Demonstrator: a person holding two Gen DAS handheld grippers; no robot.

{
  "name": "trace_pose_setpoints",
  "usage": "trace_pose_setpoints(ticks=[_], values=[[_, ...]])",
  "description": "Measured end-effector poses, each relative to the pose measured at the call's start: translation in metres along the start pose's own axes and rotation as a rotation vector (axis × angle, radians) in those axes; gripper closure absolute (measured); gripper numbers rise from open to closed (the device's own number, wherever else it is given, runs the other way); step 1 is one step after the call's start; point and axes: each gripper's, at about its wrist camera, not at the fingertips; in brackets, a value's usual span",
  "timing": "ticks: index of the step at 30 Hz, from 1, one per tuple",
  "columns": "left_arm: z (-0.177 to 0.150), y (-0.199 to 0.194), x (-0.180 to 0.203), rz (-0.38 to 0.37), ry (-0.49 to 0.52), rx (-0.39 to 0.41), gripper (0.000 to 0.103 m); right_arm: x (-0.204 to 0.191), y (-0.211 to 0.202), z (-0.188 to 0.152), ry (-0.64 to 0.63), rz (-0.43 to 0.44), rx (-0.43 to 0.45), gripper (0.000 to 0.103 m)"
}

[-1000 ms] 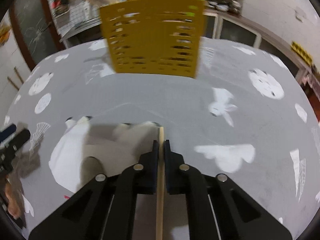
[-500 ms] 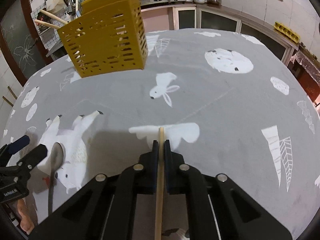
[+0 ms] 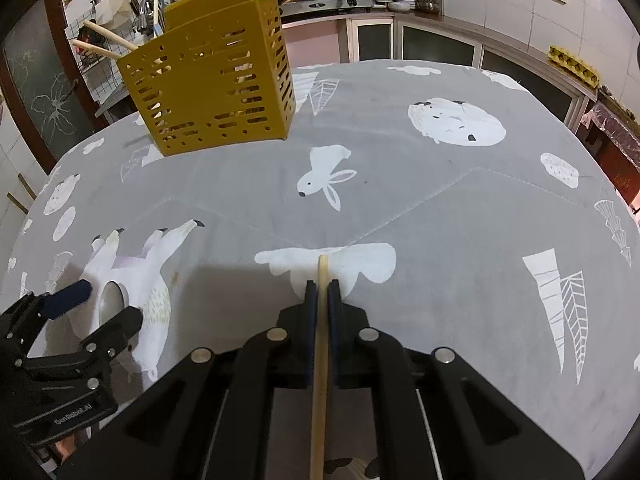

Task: Organize utensils
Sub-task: 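Close the left tool on the metal spoon while the right tool grasps a wooden chopstick, then lift the spoon and chopstick and carry them over the yellow holder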

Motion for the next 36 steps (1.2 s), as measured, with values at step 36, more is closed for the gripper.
trace_pose_setpoints(ticks=[36], values=[[0.042, -0.064, -0.037, 0.004, -0.046, 0.3, 0.068, -0.026, -0.065, 0.045, 0.01, 0.061, 0.337, 0.097]])
Point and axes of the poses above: each gripper's, at about its wrist camera, not at the fingertips, and y roughly the way its jaws point, x to its right, z to its top, and after that the axes turned 3 degrees about x, right-handed
